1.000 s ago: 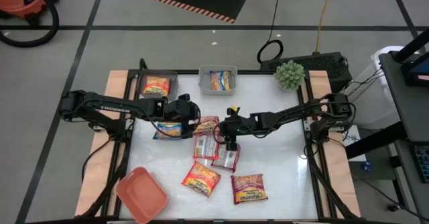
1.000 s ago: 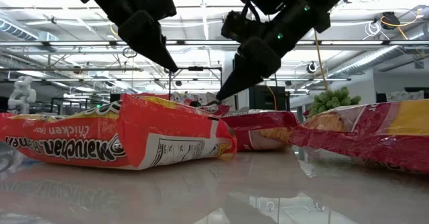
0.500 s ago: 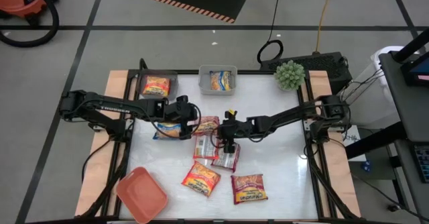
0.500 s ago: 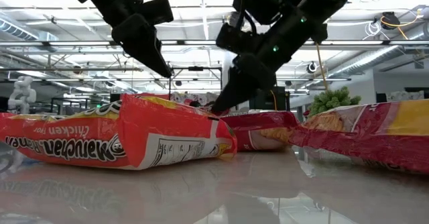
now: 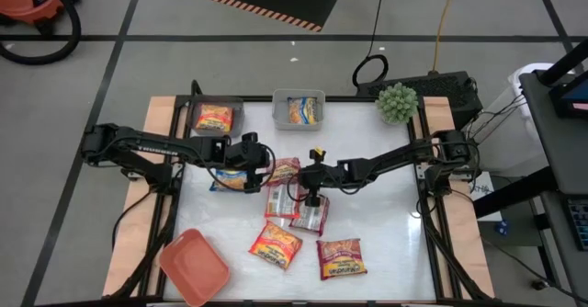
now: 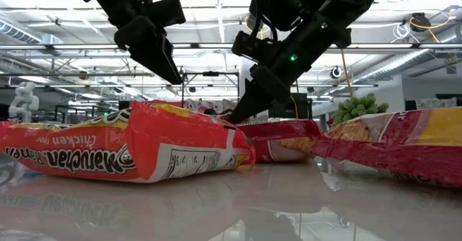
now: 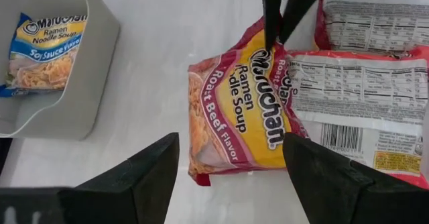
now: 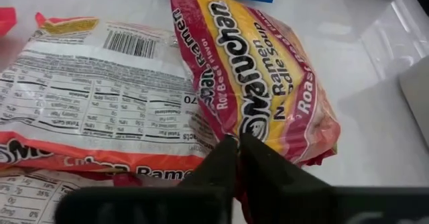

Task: Sort Maruchan noodles
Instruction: Put the top red noodle pack into the orange bin

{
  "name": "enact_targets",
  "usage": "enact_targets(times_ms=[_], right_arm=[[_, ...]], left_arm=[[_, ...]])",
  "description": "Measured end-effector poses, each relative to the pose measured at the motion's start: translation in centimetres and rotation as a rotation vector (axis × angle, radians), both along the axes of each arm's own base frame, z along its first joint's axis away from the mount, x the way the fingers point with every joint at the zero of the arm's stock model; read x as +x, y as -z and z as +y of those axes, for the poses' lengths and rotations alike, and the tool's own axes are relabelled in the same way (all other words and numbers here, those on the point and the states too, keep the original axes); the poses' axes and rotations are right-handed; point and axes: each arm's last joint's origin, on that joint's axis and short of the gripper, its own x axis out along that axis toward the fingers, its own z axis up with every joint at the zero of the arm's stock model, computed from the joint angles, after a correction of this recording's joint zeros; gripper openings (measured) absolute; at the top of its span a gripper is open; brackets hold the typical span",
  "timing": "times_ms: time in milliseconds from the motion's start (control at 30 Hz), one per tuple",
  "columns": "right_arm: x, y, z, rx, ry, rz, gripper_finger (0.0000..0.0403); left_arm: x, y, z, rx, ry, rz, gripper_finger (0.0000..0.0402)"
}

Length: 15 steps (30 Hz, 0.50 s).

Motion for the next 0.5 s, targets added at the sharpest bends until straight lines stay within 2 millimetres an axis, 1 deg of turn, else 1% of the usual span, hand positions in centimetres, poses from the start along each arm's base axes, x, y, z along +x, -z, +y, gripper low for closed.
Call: enact_targets(times_ms=[67, 200, 367, 500], right_arm=[[0.0, 0.0, 0.0, -0.001, -0.001, 0.000, 0.0005], [0.0, -0.5, 0.1, -0.010, 0.005, -0.019, 0.0009], [-0.3, -2.6, 0.3, -0.072, 0.010, -0.089, 0.0002], [-0.7, -4.4, 0.5, -0.079, 0.008, -0.145, 0.0001]], left_arm=[[0.0, 0.0, 0.0, 0.000, 0.000, 0.000, 0.0271], [0.0, 0.0, 0.0, 0.000, 0.000, 0.000, 0.0271], [0.0, 0.0, 0.0, 0.000, -0.001, -0.001, 0.0271], [-0.1, 0.3, 0.0, -0.004, -0.010, 0.003, 0.0271]])
